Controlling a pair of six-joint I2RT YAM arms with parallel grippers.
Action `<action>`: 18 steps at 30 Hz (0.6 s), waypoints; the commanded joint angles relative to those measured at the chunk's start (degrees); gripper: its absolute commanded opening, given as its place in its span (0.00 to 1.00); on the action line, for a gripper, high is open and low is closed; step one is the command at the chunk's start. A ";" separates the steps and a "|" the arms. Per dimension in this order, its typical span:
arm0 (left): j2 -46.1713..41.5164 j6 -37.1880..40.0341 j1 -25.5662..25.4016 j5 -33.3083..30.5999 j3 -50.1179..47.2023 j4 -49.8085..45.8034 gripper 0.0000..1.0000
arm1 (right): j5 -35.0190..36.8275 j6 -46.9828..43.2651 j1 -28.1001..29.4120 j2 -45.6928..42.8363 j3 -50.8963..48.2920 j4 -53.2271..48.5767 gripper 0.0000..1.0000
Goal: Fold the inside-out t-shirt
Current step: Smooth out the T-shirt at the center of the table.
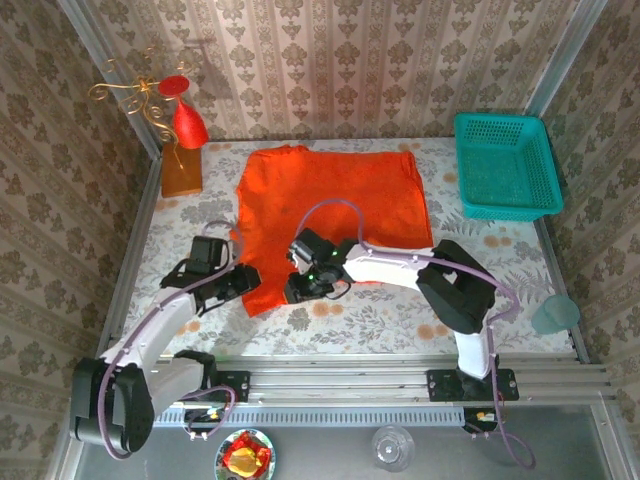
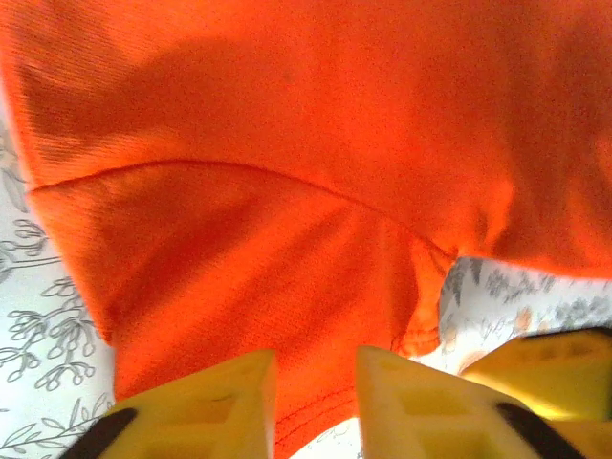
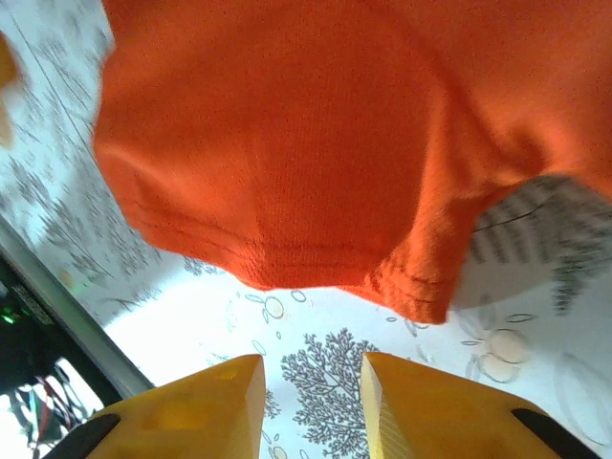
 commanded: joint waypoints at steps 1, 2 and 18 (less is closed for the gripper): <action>2.21 -1.16 -2.78 -0.98 0.27 0.42 0.20 | 4.15 1.38 -3.37 -3.38 -1.68 -0.85 0.33; 3.15 -1.69 -3.75 -0.68 -0.05 1.67 0.17 | 4.40 1.65 -4.29 -3.72 -2.29 -0.40 0.33; 4.41 -9.82 -6.34 -5.13 -9.89 1.95 0.14 | 13.87 1.04 -19.85 -13.62 -17.10 -2.98 0.39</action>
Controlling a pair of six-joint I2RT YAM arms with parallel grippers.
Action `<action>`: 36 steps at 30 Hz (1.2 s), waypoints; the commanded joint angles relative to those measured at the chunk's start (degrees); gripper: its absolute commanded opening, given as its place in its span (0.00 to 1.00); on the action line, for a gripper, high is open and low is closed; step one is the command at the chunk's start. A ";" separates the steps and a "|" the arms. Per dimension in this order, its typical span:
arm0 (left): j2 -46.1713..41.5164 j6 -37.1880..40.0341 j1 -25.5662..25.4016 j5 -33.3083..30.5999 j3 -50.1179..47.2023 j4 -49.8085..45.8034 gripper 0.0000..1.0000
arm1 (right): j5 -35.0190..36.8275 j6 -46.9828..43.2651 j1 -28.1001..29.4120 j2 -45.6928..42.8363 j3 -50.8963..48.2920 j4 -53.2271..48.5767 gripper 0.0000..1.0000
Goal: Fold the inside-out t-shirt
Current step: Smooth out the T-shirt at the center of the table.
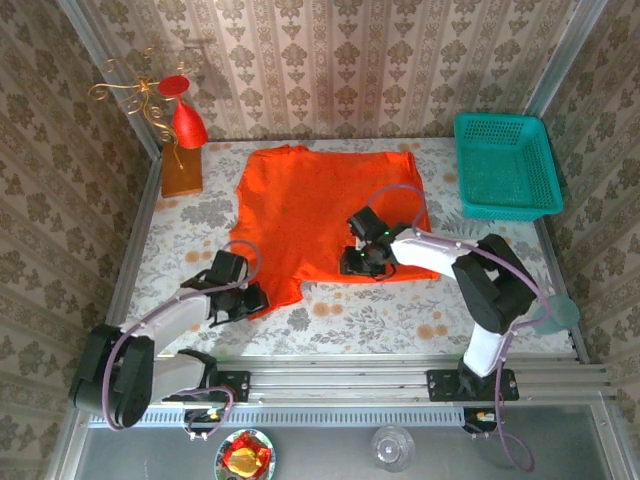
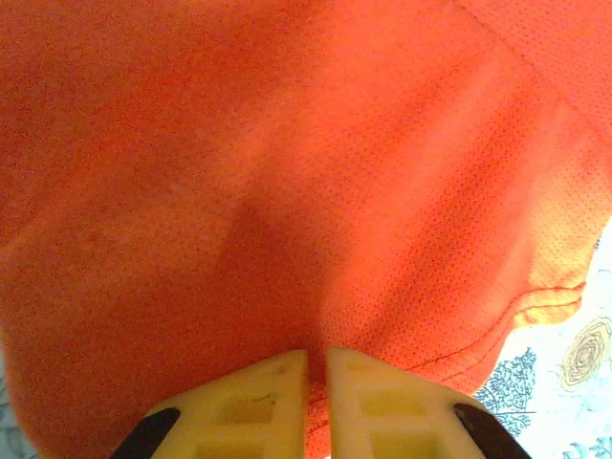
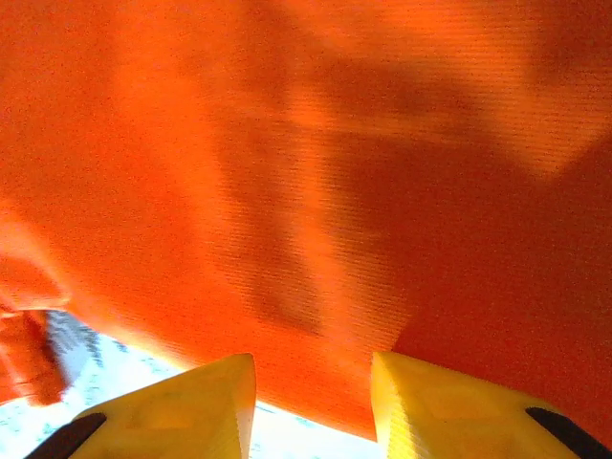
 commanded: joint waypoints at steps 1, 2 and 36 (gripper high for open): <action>-2.84 -3.63 -0.04 -4.06 -2.52 -4.43 0.15 | 5.57 0.19 -2.99 -4.90 -3.82 -2.85 0.40; -3.91 -3.96 0.05 -4.66 -2.72 -5.14 0.15 | 6.79 0.24 -4.21 -6.14 -5.37 -3.33 0.42; 5.82 4.13 1.48 -3.15 7.80 -4.80 0.05 | 7.59 -6.60 -26.44 -24.46 -22.84 -5.86 0.52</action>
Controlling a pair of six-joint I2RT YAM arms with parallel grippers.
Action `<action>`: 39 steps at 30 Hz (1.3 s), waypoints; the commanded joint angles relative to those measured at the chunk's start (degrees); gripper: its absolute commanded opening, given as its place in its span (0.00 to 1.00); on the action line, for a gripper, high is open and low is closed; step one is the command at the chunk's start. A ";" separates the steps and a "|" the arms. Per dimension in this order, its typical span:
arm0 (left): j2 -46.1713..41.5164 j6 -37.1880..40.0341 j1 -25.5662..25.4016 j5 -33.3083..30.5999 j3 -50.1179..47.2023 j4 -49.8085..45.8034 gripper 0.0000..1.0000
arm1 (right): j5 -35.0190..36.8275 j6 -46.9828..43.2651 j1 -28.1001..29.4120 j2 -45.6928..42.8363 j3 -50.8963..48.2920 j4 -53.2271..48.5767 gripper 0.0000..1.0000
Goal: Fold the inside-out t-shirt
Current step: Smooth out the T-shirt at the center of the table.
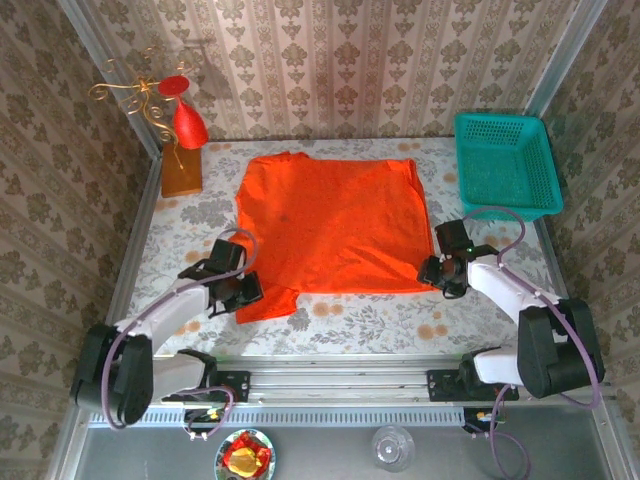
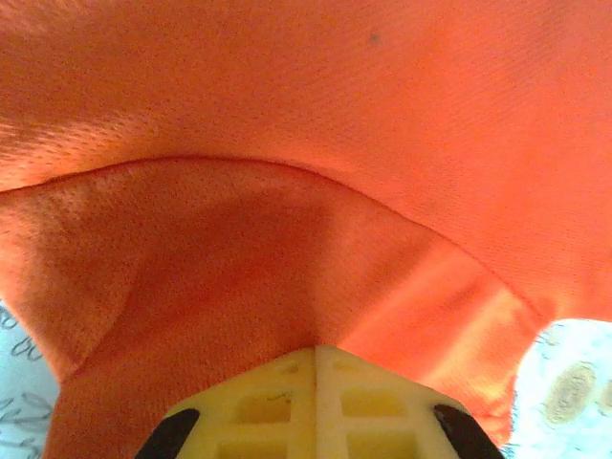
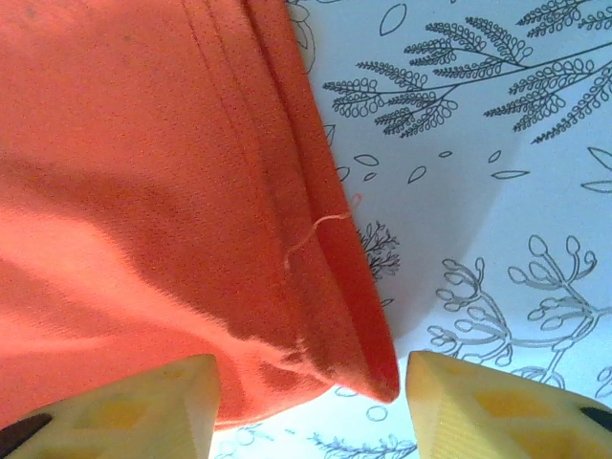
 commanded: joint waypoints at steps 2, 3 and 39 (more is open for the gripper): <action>4.69 3.34 0.65 1.62 0.49 1.79 0.05 | -4.97 -2.02 -2.46 0.64 -1.66 4.07 0.48; 5.14 3.34 0.77 1.81 0.18 2.29 0.04 | -5.92 -2.06 -2.91 0.69 -1.90 4.75 0.47; -0.96 4.71 6.80 3.64 0.29 -3.24 0.06 | -8.04 5.27 -8.30 -13.22 -1.65 -6.40 0.41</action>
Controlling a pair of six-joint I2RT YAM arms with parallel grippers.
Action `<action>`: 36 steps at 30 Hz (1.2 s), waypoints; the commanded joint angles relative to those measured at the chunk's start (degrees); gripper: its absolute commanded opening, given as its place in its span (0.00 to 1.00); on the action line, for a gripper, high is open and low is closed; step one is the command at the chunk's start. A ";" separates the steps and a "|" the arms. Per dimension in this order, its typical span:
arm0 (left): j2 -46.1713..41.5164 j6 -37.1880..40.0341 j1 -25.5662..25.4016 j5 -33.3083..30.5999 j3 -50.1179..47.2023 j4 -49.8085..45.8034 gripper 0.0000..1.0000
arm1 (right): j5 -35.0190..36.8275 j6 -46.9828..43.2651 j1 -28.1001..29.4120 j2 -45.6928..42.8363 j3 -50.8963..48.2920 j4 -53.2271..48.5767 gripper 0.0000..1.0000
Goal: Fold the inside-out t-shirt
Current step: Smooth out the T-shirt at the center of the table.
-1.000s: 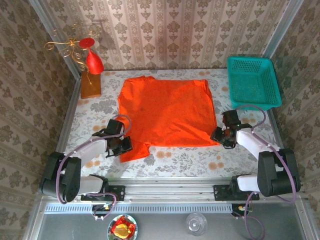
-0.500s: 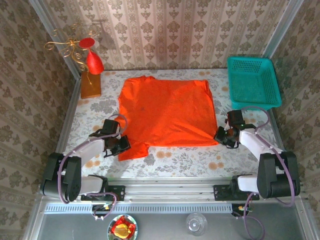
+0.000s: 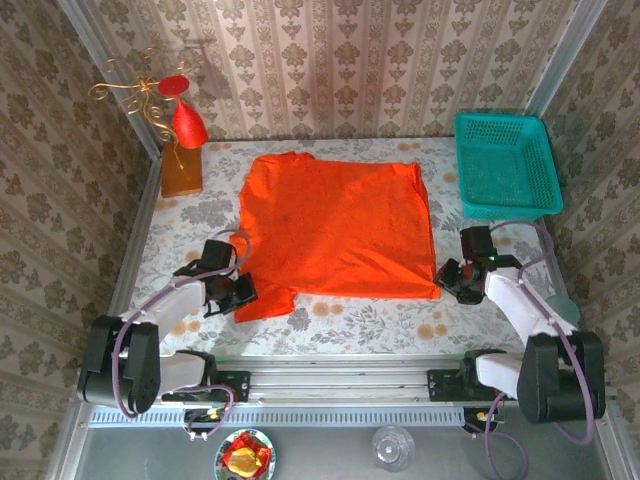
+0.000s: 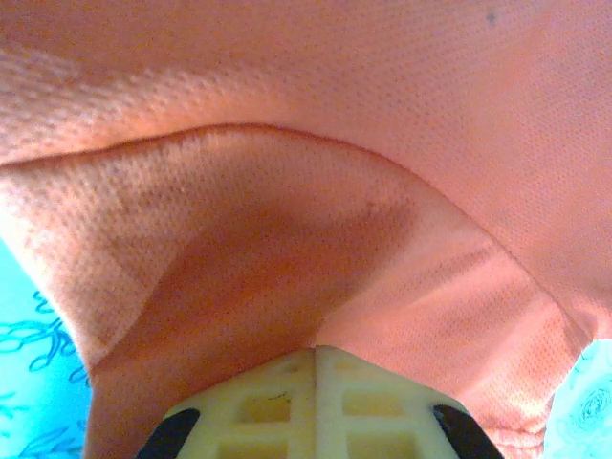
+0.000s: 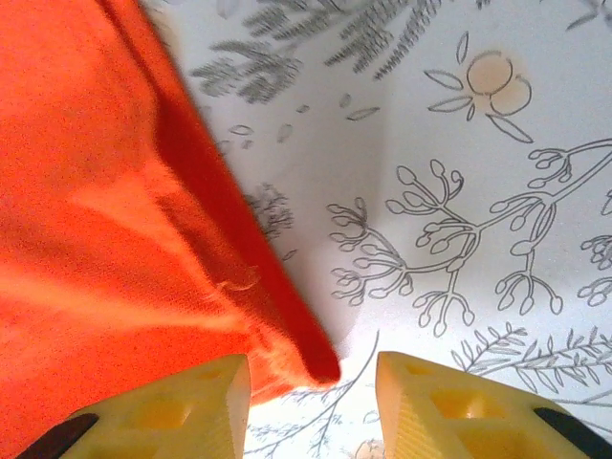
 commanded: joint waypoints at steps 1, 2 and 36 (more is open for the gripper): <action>-2.46 1.40 0.53 -0.56 1.97 -3.71 0.06 | -4.65 0.94 0.51 -3.67 0.87 0.27 0.41; -2.86 1.45 0.48 -0.57 2.50 -4.07 0.06 | -7.78 1.35 0.56 -3.58 0.52 2.04 0.41; 10.03 4.47 -0.66 -3.04 7.94 -4.61 0.04 | -10.14 4.21 2.33 16.41 2.52 7.45 0.46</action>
